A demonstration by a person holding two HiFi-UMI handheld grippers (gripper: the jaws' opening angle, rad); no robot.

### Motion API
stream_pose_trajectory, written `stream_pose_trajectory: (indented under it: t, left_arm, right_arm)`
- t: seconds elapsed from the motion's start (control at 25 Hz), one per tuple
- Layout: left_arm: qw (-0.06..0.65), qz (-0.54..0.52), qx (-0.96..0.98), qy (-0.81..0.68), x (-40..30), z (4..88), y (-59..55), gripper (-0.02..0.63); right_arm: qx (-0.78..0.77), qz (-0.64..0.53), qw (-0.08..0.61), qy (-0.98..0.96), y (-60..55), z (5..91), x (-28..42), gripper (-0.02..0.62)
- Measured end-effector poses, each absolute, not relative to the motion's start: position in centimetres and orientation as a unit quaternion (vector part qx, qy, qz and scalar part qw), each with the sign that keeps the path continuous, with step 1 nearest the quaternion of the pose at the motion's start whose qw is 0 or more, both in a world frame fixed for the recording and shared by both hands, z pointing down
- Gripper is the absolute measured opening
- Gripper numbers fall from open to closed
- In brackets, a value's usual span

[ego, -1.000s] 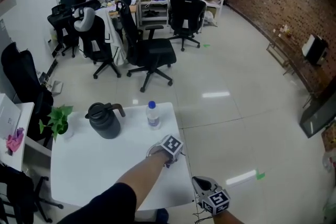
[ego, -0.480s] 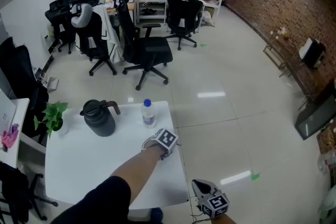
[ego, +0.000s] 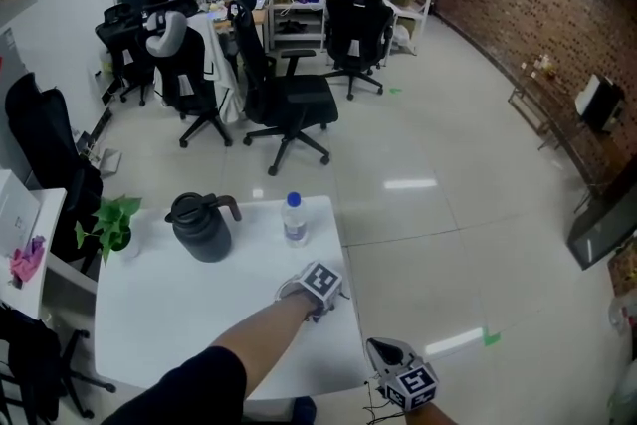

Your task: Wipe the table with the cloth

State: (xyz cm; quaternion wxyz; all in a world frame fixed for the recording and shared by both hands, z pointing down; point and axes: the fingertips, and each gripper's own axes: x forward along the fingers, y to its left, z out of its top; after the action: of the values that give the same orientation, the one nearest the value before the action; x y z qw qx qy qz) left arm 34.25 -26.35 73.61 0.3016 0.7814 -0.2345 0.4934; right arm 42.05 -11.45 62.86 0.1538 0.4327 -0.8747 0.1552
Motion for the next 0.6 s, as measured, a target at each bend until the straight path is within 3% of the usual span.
stream_pose_trajectory:
  t: [0.32, 0.6]
  left_arm:
    - [0.280, 0.469, 0.787, -0.287, 35.4, 73.5, -32.9, 0.109]
    - [0.247, 0.471, 0.794, -0.296, 34.1, 71.1, -30.4, 0.109]
  right_arm:
    - [0.466, 0.172, 0.174, -0.850, -9.6, 63.8, 46.2, 0.014]
    - [0.478, 0.165, 0.172, -0.845, -8.5, 62.1, 47.3, 0.014]
